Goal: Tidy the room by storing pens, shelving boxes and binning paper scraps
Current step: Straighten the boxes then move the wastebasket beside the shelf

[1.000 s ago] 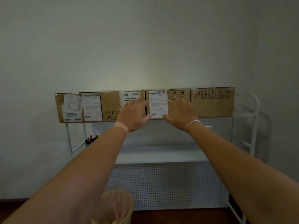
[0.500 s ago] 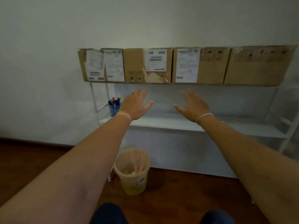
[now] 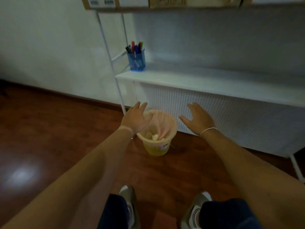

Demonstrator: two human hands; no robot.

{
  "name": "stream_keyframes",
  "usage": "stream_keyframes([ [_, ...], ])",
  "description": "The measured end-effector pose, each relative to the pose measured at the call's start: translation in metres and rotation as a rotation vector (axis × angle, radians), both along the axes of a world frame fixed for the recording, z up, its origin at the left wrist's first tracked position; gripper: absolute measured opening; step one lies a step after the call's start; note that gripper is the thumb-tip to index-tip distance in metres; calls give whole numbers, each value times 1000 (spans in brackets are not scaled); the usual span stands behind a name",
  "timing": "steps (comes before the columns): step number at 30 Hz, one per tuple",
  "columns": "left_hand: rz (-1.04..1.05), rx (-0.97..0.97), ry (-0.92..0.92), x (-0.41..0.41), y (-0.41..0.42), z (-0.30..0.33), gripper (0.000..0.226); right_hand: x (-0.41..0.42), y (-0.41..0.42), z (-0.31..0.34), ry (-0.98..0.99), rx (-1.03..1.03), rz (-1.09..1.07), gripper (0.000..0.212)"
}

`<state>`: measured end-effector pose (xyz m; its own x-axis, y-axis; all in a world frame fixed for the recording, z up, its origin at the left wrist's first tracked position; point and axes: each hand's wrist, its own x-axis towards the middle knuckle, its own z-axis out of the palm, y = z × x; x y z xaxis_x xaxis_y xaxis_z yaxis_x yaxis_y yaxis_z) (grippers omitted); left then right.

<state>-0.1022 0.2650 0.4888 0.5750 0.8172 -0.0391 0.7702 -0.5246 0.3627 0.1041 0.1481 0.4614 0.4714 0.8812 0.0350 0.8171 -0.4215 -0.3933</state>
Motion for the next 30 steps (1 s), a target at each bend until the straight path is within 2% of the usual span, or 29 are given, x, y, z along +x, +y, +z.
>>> stream_keyframes([
  [6,89,-155,4,6,45,-103,65,4,50,-99,157,-93,-65,74],
  [10,224,-325,-68,15,70,-170,68,9,80,-162,382,-94,-207,73],
  [14,454,-526,-287,27,96,-231,71,21,108,-222,651,-91,-451,78],
  [17,630,-658,-490,36,114,-274,60,27,129,-266,923,-91,-638,81],
  [19,748,-792,-626,40,120,-295,51,24,138,-284,1124,-69,-734,76],
  [21,801,-881,-710,43,127,-312,41,21,149,-295,1241,-18,-780,65],
  [24,891,-909,-755,45,138,-317,39,18,167,-300,1284,104,-856,54],
  [30,906,-882,-798,45,177,-310,40,15,207,-294,1328,180,-823,53],
])
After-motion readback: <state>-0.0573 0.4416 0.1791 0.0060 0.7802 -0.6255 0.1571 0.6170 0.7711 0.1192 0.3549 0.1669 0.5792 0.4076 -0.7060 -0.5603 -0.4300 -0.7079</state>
